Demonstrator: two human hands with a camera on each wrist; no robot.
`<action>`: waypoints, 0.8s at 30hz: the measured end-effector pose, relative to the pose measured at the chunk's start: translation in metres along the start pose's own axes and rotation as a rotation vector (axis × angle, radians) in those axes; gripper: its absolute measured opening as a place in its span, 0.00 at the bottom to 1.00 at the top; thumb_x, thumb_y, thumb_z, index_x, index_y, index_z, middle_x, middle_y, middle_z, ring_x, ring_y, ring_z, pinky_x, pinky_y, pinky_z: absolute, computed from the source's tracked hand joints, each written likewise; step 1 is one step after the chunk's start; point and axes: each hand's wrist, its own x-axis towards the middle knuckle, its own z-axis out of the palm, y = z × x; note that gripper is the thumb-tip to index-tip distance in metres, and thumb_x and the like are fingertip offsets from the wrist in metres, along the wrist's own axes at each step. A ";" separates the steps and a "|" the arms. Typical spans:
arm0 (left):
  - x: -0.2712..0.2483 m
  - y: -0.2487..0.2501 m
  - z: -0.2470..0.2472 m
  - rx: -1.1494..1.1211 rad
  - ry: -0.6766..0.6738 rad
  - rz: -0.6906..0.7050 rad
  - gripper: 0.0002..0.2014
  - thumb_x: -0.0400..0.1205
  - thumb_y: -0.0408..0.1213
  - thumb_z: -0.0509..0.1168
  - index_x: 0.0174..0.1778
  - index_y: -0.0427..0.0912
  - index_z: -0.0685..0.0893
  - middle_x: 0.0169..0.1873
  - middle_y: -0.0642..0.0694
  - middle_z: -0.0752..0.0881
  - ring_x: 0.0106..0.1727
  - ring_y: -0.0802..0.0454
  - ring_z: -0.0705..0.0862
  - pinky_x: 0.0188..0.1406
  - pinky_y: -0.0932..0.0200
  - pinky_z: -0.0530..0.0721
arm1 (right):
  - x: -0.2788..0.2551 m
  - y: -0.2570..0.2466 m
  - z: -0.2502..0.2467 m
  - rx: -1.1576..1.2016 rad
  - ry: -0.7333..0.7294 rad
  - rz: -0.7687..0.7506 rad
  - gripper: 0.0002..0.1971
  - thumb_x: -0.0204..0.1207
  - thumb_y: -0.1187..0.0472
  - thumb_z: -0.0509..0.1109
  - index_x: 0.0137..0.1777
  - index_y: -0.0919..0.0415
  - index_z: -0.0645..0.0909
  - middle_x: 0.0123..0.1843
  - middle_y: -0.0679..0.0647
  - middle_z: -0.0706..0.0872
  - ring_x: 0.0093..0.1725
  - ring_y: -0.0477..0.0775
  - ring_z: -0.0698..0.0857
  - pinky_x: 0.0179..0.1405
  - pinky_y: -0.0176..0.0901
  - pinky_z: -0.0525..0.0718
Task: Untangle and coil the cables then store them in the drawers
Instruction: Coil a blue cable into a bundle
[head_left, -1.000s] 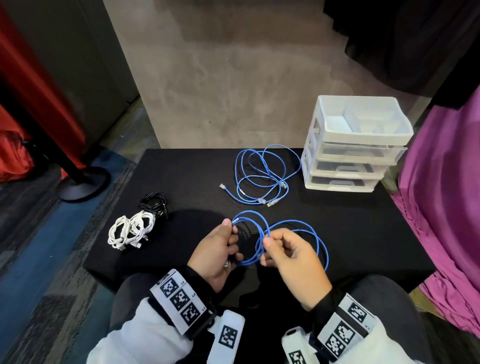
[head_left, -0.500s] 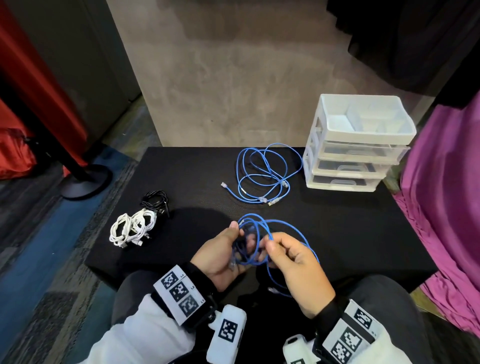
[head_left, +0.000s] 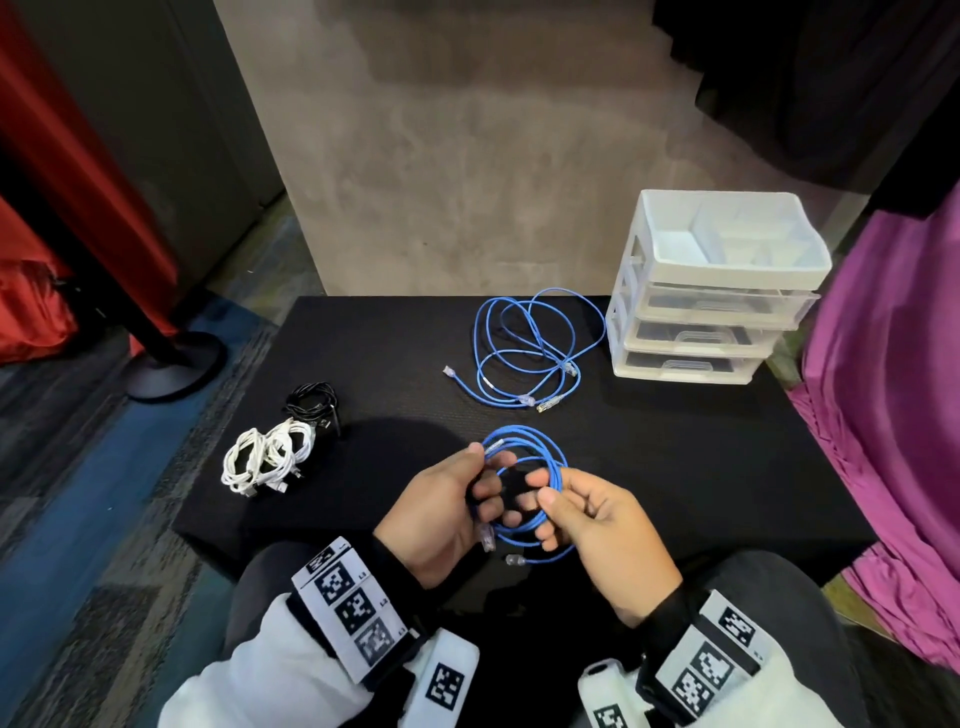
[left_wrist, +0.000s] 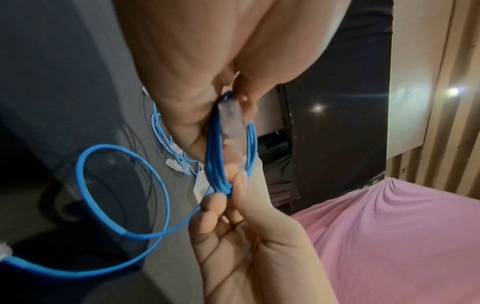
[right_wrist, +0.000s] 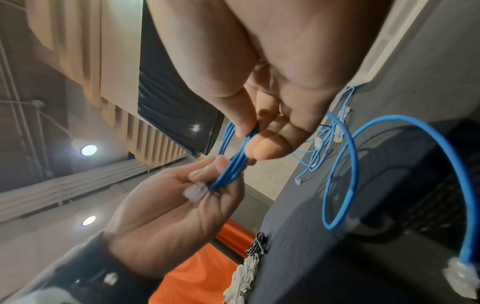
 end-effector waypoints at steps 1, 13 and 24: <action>0.000 0.000 -0.001 0.010 -0.012 -0.001 0.16 0.93 0.41 0.51 0.50 0.36 0.79 0.26 0.49 0.65 0.23 0.55 0.65 0.34 0.53 0.80 | 0.001 0.000 -0.002 -0.028 -0.026 0.016 0.09 0.86 0.70 0.68 0.60 0.63 0.87 0.42 0.59 0.92 0.34 0.51 0.82 0.35 0.40 0.83; -0.007 0.009 -0.014 0.254 0.049 0.296 0.17 0.95 0.41 0.49 0.43 0.39 0.73 0.26 0.50 0.58 0.23 0.57 0.55 0.22 0.62 0.63 | 0.015 0.000 -0.028 -0.448 -0.086 0.082 0.08 0.84 0.54 0.73 0.49 0.59 0.87 0.32 0.54 0.83 0.28 0.48 0.77 0.28 0.35 0.74; -0.004 -0.006 -0.011 -0.224 0.222 -0.053 0.19 0.94 0.48 0.52 0.39 0.46 0.76 0.31 0.48 0.84 0.33 0.51 0.87 0.35 0.49 0.92 | 0.011 -0.006 0.011 0.028 0.094 -0.005 0.07 0.86 0.66 0.68 0.46 0.66 0.83 0.36 0.58 0.86 0.34 0.51 0.83 0.30 0.40 0.82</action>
